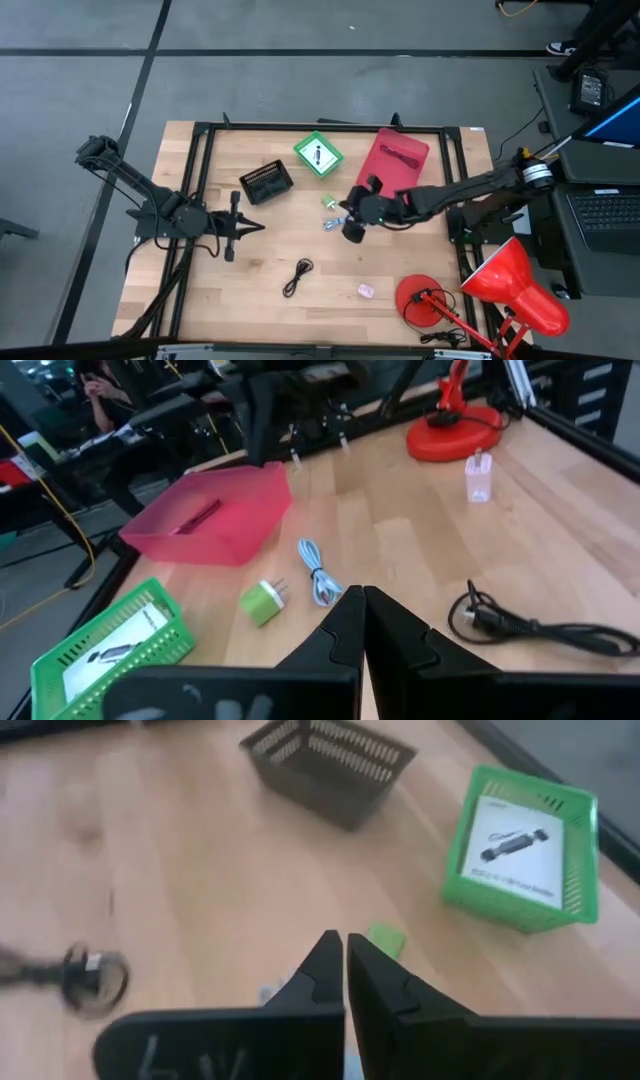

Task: Pick and place items into bin
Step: Put the pink charger adapter into the black bin

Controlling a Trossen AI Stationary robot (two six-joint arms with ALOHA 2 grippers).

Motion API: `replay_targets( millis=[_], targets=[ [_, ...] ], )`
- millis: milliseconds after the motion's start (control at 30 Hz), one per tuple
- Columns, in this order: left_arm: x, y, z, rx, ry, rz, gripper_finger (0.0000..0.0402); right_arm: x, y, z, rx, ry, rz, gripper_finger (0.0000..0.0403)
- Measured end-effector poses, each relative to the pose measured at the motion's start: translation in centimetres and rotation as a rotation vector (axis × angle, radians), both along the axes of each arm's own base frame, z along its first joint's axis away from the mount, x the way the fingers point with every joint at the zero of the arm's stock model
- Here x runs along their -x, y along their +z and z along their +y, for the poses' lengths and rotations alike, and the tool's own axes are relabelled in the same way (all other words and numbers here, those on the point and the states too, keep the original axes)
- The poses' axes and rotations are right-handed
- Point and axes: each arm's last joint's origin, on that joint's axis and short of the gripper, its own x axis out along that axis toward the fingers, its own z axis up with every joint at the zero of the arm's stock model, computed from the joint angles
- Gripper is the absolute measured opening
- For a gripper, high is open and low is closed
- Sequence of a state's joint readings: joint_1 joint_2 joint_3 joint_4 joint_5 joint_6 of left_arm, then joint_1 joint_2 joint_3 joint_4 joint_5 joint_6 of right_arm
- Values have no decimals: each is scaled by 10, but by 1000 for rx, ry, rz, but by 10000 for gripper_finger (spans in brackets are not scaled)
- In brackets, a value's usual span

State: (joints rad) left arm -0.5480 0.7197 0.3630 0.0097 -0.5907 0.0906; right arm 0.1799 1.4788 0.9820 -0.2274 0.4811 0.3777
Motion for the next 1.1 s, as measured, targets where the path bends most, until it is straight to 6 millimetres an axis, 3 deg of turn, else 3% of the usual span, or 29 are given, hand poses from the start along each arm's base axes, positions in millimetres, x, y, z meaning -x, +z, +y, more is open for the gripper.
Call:
replay_targets(
  millis=[333, 467, 600, 767, 1100],
  targets=[
    [-4, 5, -2, 106, 44, -21, 2, 14, -10, 23, 28, 219, 70, 1],
    [-13, -2, -8, 170, 75, 28, 2, 15, -11, 28, 11, 304, 85, 2],
    [-23, -10, -13, 156, 91, 85, 2, 16, -12, 29, -26, 341, 107, 3],
    [-34, -3, -19, 145, 90, 87, 2, 19, -14, 31, -72, 393, 140, 3],
    [-46, -7, -26, 135, 102, 110, 2, 36, -23, 52, -204, 386, 285, 0]
  ],
)
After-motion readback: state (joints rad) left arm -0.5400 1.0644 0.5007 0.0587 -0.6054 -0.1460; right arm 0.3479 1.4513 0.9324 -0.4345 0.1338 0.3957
